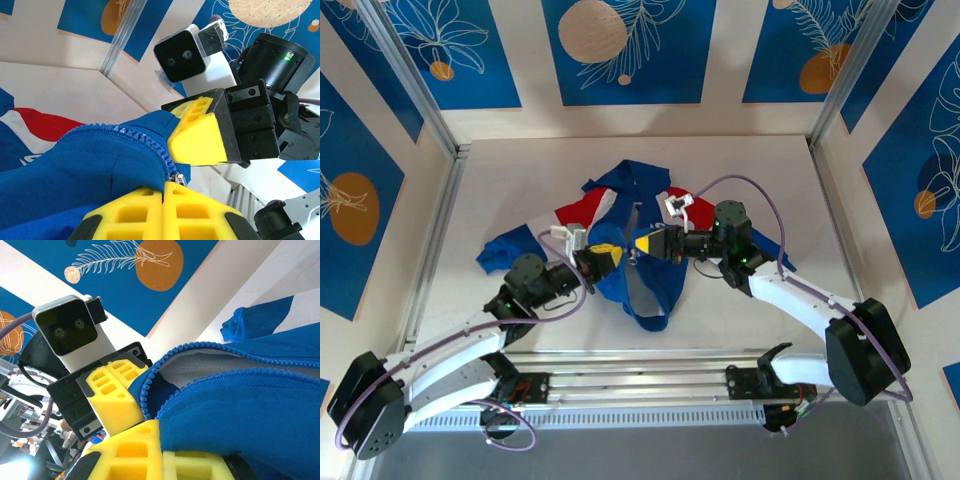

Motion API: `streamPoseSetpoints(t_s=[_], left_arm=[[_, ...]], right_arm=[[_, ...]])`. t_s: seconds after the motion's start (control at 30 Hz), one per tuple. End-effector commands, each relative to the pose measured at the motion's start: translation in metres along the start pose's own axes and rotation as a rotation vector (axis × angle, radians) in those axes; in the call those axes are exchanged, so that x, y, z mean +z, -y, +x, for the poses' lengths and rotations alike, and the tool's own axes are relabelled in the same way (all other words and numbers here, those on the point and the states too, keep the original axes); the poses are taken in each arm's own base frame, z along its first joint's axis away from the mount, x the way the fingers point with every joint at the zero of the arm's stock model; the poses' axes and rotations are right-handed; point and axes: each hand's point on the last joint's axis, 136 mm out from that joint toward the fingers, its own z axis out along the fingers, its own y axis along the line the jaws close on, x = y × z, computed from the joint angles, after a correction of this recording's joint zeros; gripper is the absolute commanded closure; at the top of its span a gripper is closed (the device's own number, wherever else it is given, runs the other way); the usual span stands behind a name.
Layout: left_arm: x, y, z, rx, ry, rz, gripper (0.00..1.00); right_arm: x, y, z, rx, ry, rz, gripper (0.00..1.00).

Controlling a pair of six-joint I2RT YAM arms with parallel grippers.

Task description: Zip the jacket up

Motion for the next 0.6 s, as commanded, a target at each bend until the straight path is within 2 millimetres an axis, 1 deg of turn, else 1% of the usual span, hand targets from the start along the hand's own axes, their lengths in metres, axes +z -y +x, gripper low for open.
streamPoseSetpoints(t_s=[0.0, 0.17, 0.33, 0.57], left_arm=[[0.0024, 0.0241, -0.0259, 0.045, 0.076, 0.079, 1.00], [0.0034, 0.0261, -0.0253, 0.035, 0.082, 0.091, 1.00], [0.0042, 0.0242, -0.0208, 0.024, 0.072, 0.087, 1.00], [-0.0012, 0.0188, -0.0229, -0.025, 0.102, 0.059, 1.00]], right_arm=[[0.0018, -0.0130, -0.0091, -0.041, 0.024, -0.025, 1.00], [0.0041, -0.0136, -0.0082, -0.041, 0.025, -0.025, 1.00], [0.0033, -0.0171, -0.0113, -0.048, 0.036, -0.029, 1.00], [0.0024, -0.0160, -0.0115, -0.051, 0.049, -0.019, 1.00]])
